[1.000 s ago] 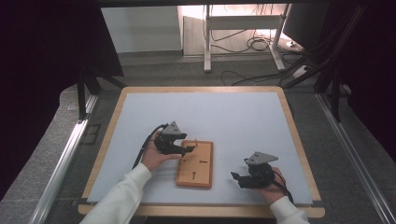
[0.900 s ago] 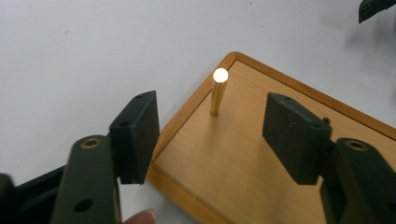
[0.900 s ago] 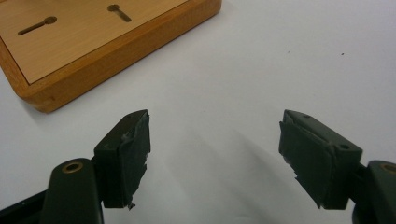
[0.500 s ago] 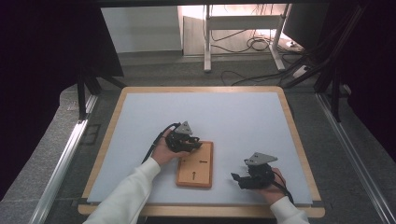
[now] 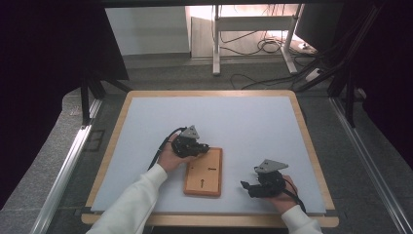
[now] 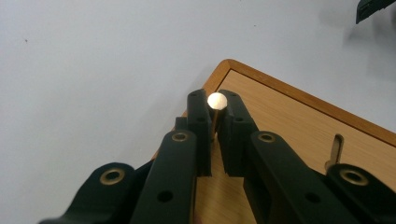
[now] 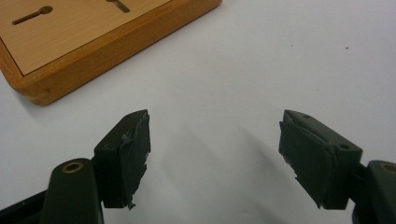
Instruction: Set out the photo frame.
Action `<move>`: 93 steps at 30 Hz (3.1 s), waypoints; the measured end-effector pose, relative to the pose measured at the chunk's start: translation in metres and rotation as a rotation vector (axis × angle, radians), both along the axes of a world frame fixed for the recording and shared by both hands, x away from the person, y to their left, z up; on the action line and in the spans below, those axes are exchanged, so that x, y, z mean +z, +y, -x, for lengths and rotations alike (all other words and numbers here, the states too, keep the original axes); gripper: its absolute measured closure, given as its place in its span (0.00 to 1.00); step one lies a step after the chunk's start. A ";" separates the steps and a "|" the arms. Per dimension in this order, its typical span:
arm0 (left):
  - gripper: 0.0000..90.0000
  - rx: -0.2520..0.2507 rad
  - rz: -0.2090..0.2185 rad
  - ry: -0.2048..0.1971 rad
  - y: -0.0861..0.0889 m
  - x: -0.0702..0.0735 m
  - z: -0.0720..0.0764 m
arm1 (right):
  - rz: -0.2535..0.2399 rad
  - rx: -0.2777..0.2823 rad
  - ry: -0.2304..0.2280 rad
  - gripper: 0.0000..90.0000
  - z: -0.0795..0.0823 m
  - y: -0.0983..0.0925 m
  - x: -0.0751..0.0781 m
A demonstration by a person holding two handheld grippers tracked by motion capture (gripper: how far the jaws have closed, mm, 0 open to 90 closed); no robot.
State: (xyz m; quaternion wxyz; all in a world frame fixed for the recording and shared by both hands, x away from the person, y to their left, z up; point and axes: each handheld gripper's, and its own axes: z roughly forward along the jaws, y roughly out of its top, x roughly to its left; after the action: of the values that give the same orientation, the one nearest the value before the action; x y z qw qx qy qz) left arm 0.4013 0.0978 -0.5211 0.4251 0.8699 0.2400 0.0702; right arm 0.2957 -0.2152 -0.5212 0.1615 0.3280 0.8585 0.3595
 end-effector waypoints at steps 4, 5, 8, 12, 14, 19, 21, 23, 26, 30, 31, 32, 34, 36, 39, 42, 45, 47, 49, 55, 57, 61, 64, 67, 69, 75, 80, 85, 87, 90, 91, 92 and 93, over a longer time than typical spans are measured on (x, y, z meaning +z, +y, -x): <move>0.94 0.006 0.007 0.022 0.001 0.000 -0.001 | -0.001 0.000 0.000 0.28 0.000 0.000 0.000; 0.94 0.007 0.008 0.028 0.001 0.000 -0.002 | 0.000 0.000 -0.001 0.28 0.000 0.000 0.000; 0.94 0.016 0.001 0.047 0.000 0.002 -0.003 | -0.001 0.008 -0.011 0.28 0.000 0.000 0.000; 0.94 0.012 0.010 0.069 0.000 0.002 -0.005 | -0.007 0.016 -0.033 0.28 0.002 0.001 0.002; 0.93 0.011 0.013 0.079 0.001 0.002 -0.006 | -0.004 0.035 -0.057 0.26 0.006 0.005 0.005; 0.93 0.003 0.018 0.112 0.002 0.003 -0.010 | 0.000 0.087 -0.090 0.23 0.016 0.016 0.011; 0.93 0.001 0.018 0.125 0.002 0.003 -0.011 | 0.013 0.109 -0.104 0.21 0.020 0.022 0.013; 0.93 0.001 0.022 0.134 0.002 0.003 -0.012 | 0.025 0.130 -0.116 0.20 0.023 0.027 0.014; 0.93 -0.006 0.027 0.164 0.004 0.004 -0.016 | 0.044 0.150 -0.134 0.16 0.028 0.036 0.015; 0.93 -0.009 0.031 0.180 0.004 0.004 -0.018 | 0.071 0.169 -0.156 0.14 0.032 0.046 0.015; 0.93 -0.011 0.031 0.182 0.004 0.004 -0.019 | 0.080 0.178 -0.161 0.13 0.034 0.052 0.015; 0.93 -0.015 0.027 0.182 0.004 0.004 -0.020 | 0.100 0.189 -0.176 0.13 0.036 0.062 0.013; 0.93 -0.011 0.029 0.191 0.004 0.004 -0.020 | 0.125 0.204 -0.189 0.12 0.037 0.072 0.011; 0.93 -0.010 0.029 0.196 0.004 0.005 -0.020 | 0.137 0.210 -0.196 0.12 0.038 0.076 0.010; 0.93 -0.010 0.029 0.203 0.004 0.005 -0.022 | 0.183 0.234 -0.208 0.11 0.039 0.089 0.005; 0.93 -0.008 0.035 0.217 0.004 0.005 -0.023 | 0.212 0.244 -0.221 0.11 0.039 0.102 0.001; 0.93 -0.012 0.037 0.225 0.005 0.005 -0.025 | 0.227 0.246 -0.232 0.11 0.039 0.109 -0.001; 0.93 -0.010 0.039 0.229 0.005 0.005 -0.025 | 0.244 0.251 -0.250 0.12 0.038 0.112 -0.002; 0.93 -0.010 0.043 0.234 0.005 0.005 -0.025 | 0.245 0.242 -0.261 0.12 0.038 0.114 -0.003; 0.92 -0.004 0.044 0.232 0.005 0.004 -0.025 | 0.273 0.236 -0.321 0.17 0.041 0.122 -0.006; 0.93 -0.003 0.037 0.223 0.006 0.004 -0.025 | 0.277 0.229 -0.344 0.18 0.041 0.122 -0.006; 0.94 0.007 0.059 0.217 0.006 0.003 -0.025 | 0.278 0.220 -0.354 0.23 0.040 0.119 -0.004; 0.94 0.010 0.049 0.194 0.005 0.003 -0.023 | 0.285 0.226 -0.379 0.26 0.040 0.117 -0.003; 0.94 0.015 0.045 0.182 0.004 0.004 -0.021 | 0.288 0.236 -0.395 0.29 0.041 0.117 -0.001; 0.94 0.020 0.041 0.176 0.003 0.004 -0.021 | 0.293 0.248 -0.404 0.31 0.041 0.118 0.000; 0.92 0.030 0.033 0.162 0.002 0.003 -0.020 | 0.309 0.265 -0.423 0.38 0.042 0.118 0.005; 0.89 0.039 0.043 0.161 0.003 0.002 -0.021 | 0.305 0.265 -0.458 0.45 0.042 0.117 0.014; 0.79 0.036 0.063 0.158 0.003 0.002 -0.022 | 0.305 0.256 -0.489 0.51 0.042 0.115 0.020; 0.75 0.033 0.069 0.155 0.003 0.003 -0.022 | 0.315 0.258 -0.493 0.52 0.041 0.115 0.023; 0.64 0.044 0.076 0.151 0.006 0.006 -0.021 | 0.320 0.260 -0.497 0.53 0.041 0.115 0.024; 0.61 0.049 0.084 0.148 0.008 0.007 -0.021 | 0.322 0.262 -0.496 0.53 0.041 0.114 0.024; 0.53 0.055 0.094 0.144 0.010 0.010 -0.020 | 0.329 0.266 -0.493 0.53 0.041 0.114 0.024; 0.53 0.065 0.102 0.137 0.014 0.012 -0.019 | 0.329 0.266 -0.493 0.53 0.041 0.114 0.024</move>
State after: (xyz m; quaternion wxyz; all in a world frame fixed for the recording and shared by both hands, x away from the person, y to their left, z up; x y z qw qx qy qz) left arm 0.4202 0.1115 -0.5090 0.4487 0.8417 0.3000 0.0122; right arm 0.2547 -0.1010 -0.4968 0.3671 0.0854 0.8754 0.3027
